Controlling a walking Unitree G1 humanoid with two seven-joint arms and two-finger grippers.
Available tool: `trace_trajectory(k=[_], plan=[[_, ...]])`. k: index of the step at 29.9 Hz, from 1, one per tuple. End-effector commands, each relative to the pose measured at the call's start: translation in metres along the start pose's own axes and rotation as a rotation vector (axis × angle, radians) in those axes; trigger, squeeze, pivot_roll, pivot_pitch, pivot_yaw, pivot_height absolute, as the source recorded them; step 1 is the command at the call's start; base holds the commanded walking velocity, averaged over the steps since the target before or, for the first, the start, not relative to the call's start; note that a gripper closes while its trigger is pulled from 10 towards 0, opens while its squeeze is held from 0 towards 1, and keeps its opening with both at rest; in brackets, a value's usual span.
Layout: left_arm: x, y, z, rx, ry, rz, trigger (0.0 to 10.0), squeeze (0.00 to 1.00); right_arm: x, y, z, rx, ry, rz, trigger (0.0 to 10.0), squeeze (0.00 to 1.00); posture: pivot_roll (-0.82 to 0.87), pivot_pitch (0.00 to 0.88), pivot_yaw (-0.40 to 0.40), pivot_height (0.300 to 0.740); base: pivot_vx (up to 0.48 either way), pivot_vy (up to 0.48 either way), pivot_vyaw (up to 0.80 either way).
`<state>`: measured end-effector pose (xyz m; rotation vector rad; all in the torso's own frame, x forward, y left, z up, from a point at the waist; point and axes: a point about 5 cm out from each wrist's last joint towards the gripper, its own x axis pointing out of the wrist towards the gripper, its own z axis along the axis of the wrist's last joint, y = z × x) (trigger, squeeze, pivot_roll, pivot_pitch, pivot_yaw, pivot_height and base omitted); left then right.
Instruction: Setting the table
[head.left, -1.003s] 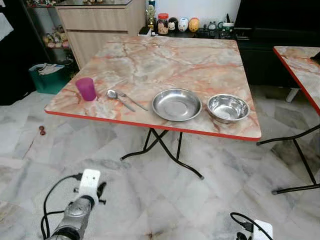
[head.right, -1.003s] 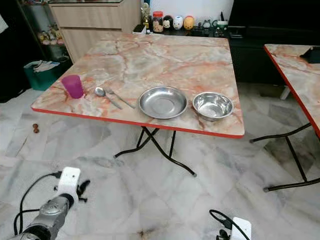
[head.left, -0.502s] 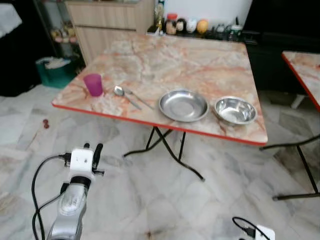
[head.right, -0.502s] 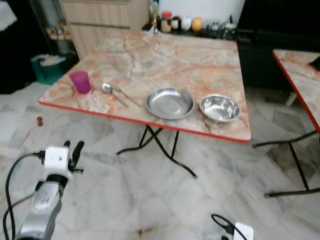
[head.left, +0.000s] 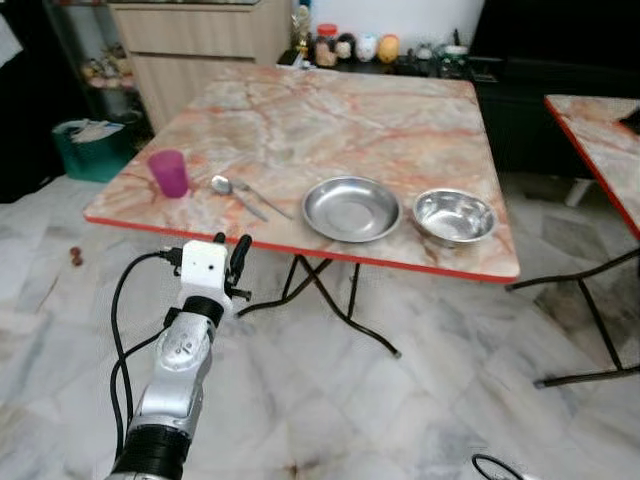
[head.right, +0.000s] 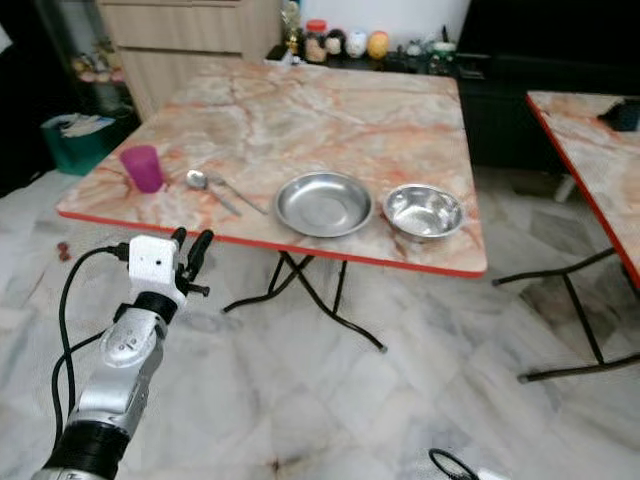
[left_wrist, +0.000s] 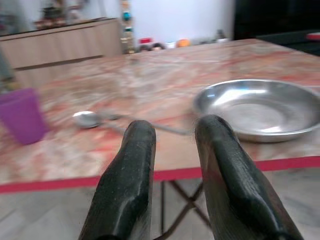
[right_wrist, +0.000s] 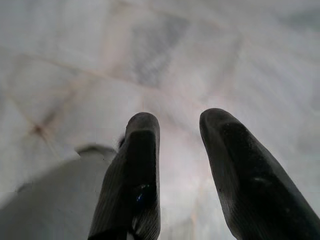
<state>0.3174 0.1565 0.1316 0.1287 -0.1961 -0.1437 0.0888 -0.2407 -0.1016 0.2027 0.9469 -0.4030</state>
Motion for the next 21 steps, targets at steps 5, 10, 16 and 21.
trace_trajectory(k=[5,10,16,21], plan=[[0.004,-0.002,0.01,-0.008,-0.019,-0.017,10.0,0.0,0.005,0.008,0.012,-0.006,-0.011,0.016,10.0,0.0,0.09,0.0,-0.027,0.715,0.0,0.0,-0.66],[0.005,-0.003,0.011,-0.014,-0.017,-0.02,10.0,0.0,0.006,0.008,0.016,-0.004,-0.033,0.023,10.0,0.0,0.09,0.0,-0.026,0.715,0.0,0.0,-0.38],[0.005,-0.005,0.013,-0.019,-0.021,-0.028,10.0,0.0,0.005,0.007,0.015,-0.009,-0.032,0.024,10.0,0.0,0.09,0.0,-0.028,0.715,0.0,0.0,0.0],[0.005,-0.007,0.014,-0.022,-0.022,-0.036,10.0,0.0,0.005,0.007,0.014,-0.012,-0.025,0.024,10.0,0.0,0.09,0.0,-0.029,0.715,0.0,0.0,0.0]])
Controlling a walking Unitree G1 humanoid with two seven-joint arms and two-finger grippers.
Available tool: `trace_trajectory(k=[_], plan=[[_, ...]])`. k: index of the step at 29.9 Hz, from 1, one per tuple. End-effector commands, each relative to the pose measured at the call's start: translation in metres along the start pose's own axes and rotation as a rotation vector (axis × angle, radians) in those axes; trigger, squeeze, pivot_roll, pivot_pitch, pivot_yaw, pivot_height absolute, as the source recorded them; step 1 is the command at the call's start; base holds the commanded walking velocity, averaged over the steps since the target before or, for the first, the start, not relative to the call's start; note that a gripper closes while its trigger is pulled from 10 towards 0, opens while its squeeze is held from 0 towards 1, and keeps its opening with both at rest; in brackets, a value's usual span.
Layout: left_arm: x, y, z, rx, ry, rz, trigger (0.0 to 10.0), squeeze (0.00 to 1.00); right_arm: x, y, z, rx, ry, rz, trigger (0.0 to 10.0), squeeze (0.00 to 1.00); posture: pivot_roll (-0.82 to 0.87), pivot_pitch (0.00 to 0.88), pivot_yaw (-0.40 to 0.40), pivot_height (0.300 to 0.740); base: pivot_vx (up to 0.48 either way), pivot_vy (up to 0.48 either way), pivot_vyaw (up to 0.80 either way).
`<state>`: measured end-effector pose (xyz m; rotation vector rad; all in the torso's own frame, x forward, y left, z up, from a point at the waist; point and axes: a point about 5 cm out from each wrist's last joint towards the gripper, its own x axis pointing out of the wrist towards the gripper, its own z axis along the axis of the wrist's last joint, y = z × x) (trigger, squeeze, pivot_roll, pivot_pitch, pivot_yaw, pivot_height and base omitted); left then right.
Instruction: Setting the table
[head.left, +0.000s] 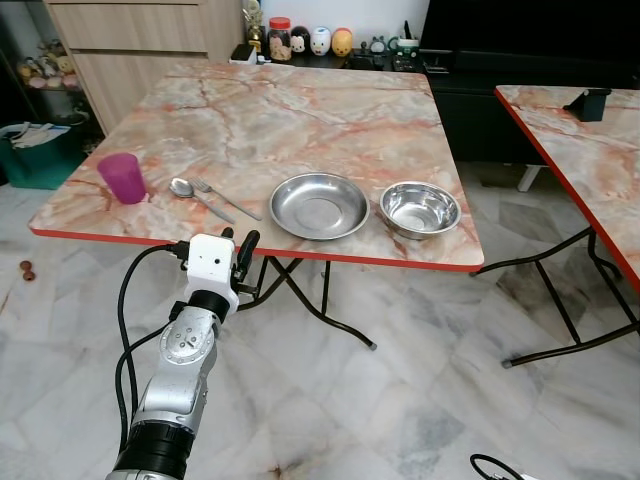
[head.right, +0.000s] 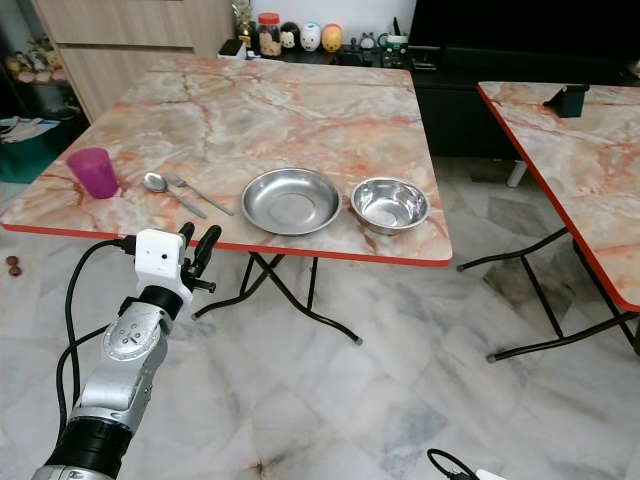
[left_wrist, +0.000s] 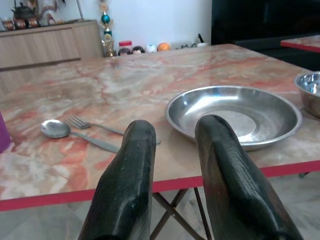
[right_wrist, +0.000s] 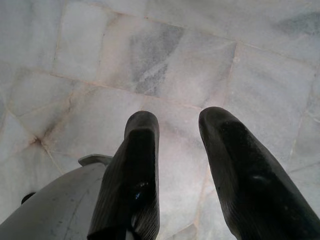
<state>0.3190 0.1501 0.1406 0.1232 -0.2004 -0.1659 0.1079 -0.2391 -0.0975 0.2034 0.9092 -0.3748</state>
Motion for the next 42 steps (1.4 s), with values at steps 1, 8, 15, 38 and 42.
trace_trajectory(k=[1,8,15,38,42], plan=[[0.0009,-0.0024,0.0049,-0.015,-0.016,-0.015,10.0,0.0,-0.0011,-0.003,-0.0025,-0.005,0.011,-0.006,10.0,0.0,0.09,0.0,-0.03,0.715,0.0,0.0,0.0],[0.0015,-0.0022,0.005,-0.016,-0.014,-0.016,10.0,0.0,-0.0009,-0.0034,-0.0026,-0.002,0.017,-0.005,10.0,0.0,0.09,0.0,-0.032,0.715,0.0,0.0,-0.43],[0.0,-0.0005,0.0045,-0.013,-0.008,-0.015,10.0,0.0,-0.001,-0.0035,-0.002,-0.011,0.011,-0.003,10.0,0.0,0.09,0.0,-0.038,0.715,0.0,0.0,0.0],[-0.0012,-0.0011,0.0033,-0.025,-0.001,-0.023,10.0,0.0,-0.0024,-0.0041,-0.0057,-0.017,0.02,0.003,10.0,0.0,0.07,0.0,-0.024,0.715,0.053,0.0,0.0],[0.0003,-0.0012,0.0037,-0.026,-0.004,-0.027,10.0,0.0,-0.0029,-0.0042,-0.0071,-0.017,0.021,0.002,10.0,0.0,0.07,0.0,-0.022,0.715,0.252,0.0,0.0]])
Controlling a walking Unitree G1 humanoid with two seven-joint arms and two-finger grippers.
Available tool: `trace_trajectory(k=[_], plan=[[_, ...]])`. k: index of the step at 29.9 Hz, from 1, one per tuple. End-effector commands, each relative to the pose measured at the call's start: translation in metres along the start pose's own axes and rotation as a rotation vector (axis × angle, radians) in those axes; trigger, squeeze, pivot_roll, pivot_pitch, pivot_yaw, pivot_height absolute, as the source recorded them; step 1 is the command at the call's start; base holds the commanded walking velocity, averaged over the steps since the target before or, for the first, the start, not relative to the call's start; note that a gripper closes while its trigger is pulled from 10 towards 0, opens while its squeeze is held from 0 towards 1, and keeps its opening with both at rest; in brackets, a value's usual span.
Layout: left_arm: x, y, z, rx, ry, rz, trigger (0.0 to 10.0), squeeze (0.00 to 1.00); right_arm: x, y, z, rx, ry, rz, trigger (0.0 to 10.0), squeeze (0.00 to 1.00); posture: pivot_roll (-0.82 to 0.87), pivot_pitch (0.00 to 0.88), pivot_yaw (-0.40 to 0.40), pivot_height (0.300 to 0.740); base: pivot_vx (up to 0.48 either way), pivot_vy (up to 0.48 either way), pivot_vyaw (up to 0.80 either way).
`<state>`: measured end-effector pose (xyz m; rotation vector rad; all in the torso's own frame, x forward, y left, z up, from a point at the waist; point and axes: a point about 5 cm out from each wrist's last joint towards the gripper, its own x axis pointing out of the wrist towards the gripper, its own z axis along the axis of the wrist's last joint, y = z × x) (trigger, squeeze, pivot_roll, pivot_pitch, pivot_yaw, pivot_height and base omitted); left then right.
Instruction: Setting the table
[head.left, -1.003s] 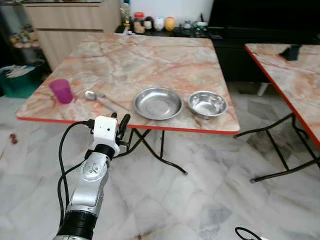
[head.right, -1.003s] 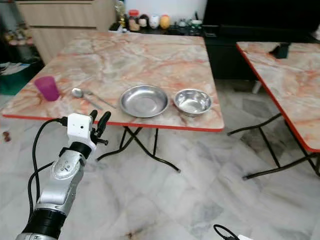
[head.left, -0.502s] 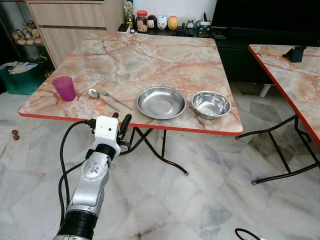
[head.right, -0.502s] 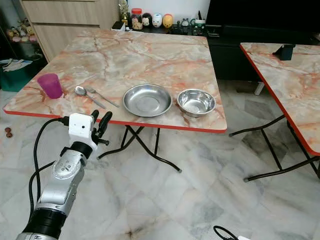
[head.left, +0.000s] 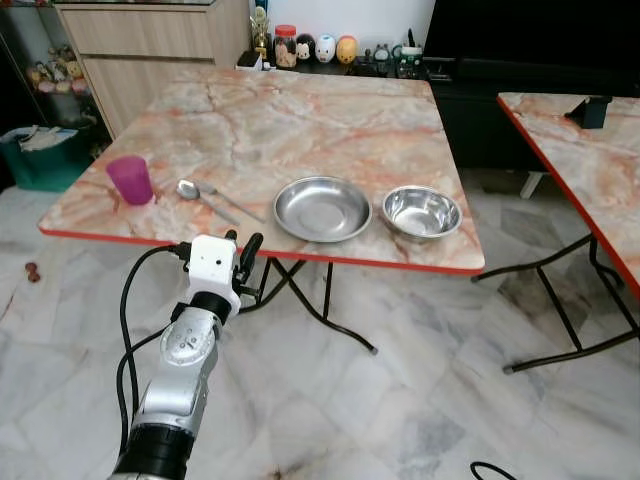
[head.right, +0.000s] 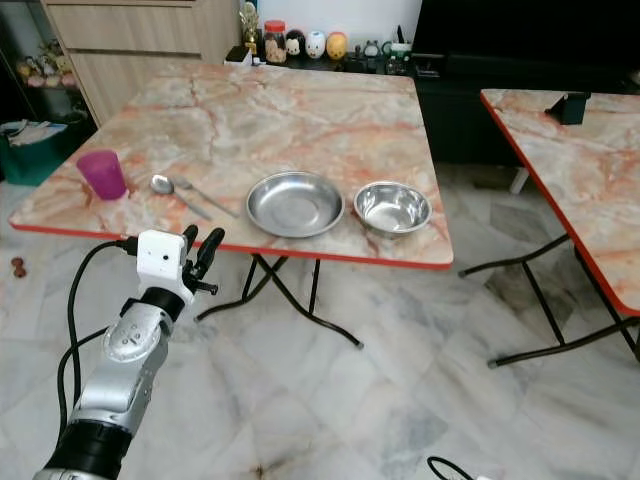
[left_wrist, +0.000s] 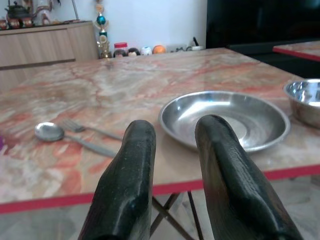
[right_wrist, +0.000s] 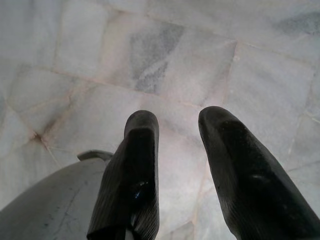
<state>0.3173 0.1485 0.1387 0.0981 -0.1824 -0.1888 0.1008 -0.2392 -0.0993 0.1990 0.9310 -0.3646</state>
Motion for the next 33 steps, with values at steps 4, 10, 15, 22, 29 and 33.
trace_trajectory(k=[4,10,15,22,29,33], plan=[[0.004,0.001,0.007,0.002,-0.03,-0.011,10.0,0.0,-0.001,-0.001,-0.002,-0.001,-0.002,-0.004,10.0,0.0,0.07,0.0,-0.023,0.715,0.262,0.0,0.0],[0.003,-0.002,0.005,-0.002,-0.034,-0.017,10.0,0.0,-0.002,-0.002,-0.004,-0.003,0.005,-0.003,10.0,0.0,0.08,0.0,-0.032,0.715,0.276,0.0,0.0],[0.002,-0.004,0.007,-0.008,-0.042,-0.025,10.0,0.0,-0.002,-0.002,-0.005,-0.002,0.012,-0.001,10.0,0.0,0.09,0.0,-0.036,0.715,0.277,0.0,0.0],[0.002,-0.009,0.013,-0.012,-0.06,-0.041,10.0,0.0,-0.003,-0.004,-0.005,-0.009,0.006,0.001,10.0,0.0,0.11,0.0,-0.047,0.715,0.278,0.0,0.0],[-0.002,0.009,0.012,-0.047,-0.042,0.045,10.0,0.0,0.0,-0.004,0.005,0.049,-0.053,-0.043,10.0,0.0,0.11,0.0,-0.042,0.715,0.281,0.0,0.0],[-0.006,0.025,0.004,-0.094,0.028,0.069,10.0,0.0,0.0,0.001,0.008,0.084,-0.091,0.003,10.0,0.0,0.12,0.0,-0.044,0.715,0.129,0.0,0.0]])
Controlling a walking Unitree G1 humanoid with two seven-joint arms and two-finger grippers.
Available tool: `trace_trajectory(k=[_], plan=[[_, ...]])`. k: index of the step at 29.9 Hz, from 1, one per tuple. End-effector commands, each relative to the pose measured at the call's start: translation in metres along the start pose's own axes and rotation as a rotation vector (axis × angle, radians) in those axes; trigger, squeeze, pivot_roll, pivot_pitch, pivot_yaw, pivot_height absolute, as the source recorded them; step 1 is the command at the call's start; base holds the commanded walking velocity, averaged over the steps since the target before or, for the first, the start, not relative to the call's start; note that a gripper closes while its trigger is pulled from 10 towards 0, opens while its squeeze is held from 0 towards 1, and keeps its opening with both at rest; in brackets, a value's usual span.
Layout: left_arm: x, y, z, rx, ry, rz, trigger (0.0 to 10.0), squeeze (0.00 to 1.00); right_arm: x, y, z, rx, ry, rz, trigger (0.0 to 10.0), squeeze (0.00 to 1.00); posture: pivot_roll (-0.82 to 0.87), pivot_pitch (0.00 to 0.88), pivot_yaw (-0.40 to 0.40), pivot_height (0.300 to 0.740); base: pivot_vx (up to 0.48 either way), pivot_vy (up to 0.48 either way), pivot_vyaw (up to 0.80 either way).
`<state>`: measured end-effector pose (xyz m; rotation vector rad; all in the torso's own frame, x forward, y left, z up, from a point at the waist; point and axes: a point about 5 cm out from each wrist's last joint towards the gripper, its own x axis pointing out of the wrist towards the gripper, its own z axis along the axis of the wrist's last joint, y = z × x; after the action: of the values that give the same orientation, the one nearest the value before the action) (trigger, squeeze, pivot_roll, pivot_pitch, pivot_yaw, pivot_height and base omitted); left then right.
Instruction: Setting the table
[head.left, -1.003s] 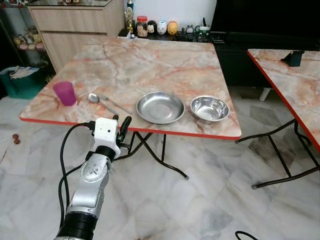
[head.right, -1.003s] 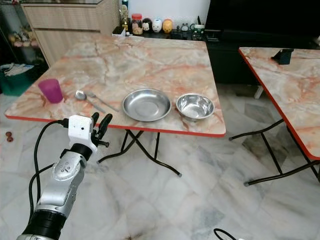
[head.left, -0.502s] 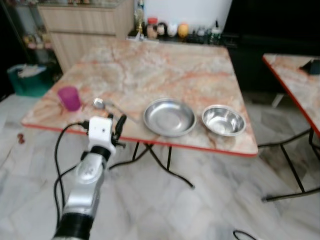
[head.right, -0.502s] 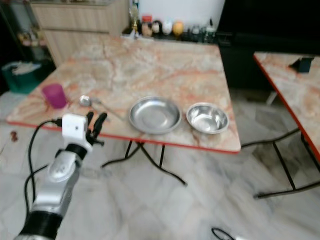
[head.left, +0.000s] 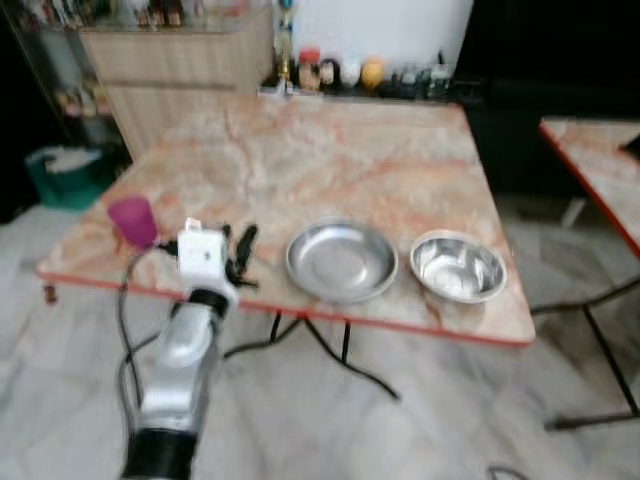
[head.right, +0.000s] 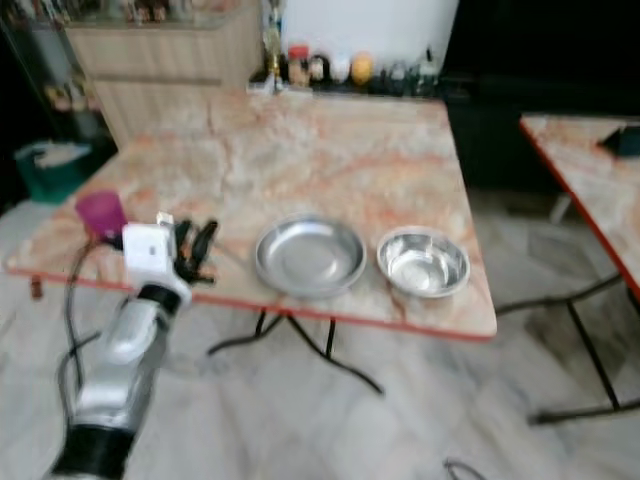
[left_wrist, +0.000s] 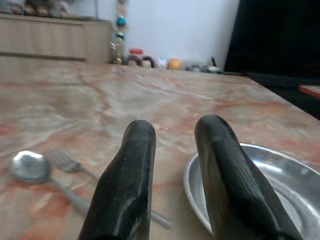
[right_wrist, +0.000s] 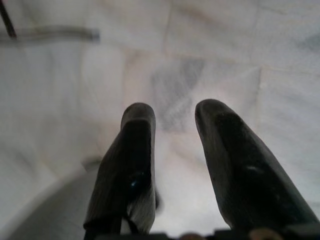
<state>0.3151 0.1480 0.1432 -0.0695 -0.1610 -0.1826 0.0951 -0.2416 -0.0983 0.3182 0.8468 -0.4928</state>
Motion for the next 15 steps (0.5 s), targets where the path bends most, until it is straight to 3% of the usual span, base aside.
trace_trajectory(k=[1,2,3,5,8,15], plan=[[-0.005,0.031,0.003,0.101,0.024,0.065,10.0,0.0,0.004,0.008,0.011,-0.126,-0.02,0.077,10.0,0.0,0.12,0.0,-0.044,0.715,0.0,0.0,0.0],[-0.005,0.035,0.002,0.095,0.021,0.076,10.0,0.0,0.005,0.009,0.011,-0.169,-0.005,0.099,10.0,0.0,0.15,0.0,-0.063,0.715,0.0,0.0,0.0],[-0.003,0.038,0.004,0.106,0.019,0.071,10.0,0.0,0.007,0.011,0.016,-0.317,0.006,0.124,10.0,0.0,0.16,0.0,-0.074,0.715,0.0,0.0,0.0],[-0.001,0.039,0.005,0.129,0.025,0.071,10.0,0.0,0.008,0.011,0.019,-0.351,0.005,0.116,10.0,0.0,0.16,0.0,-0.075,0.715,0.0,0.0,0.0],[-0.002,0.04,0.005,0.096,0.011,0.103,10.0,0.0,0.008,0.008,0.018,-0.185,-0.004,0.041,10.0,0.0,0.13,0.0,-0.066,0.715,0.0,0.0,0.0],[-0.002,0.026,-0.001,0.08,0.031,0.057,10.0,0.0,0.009,0.007,0.018,-0.171,0.014,0.016,10.0,0.0,0.13,0.0,-0.058,0.715,0.0,0.0,0.0]])
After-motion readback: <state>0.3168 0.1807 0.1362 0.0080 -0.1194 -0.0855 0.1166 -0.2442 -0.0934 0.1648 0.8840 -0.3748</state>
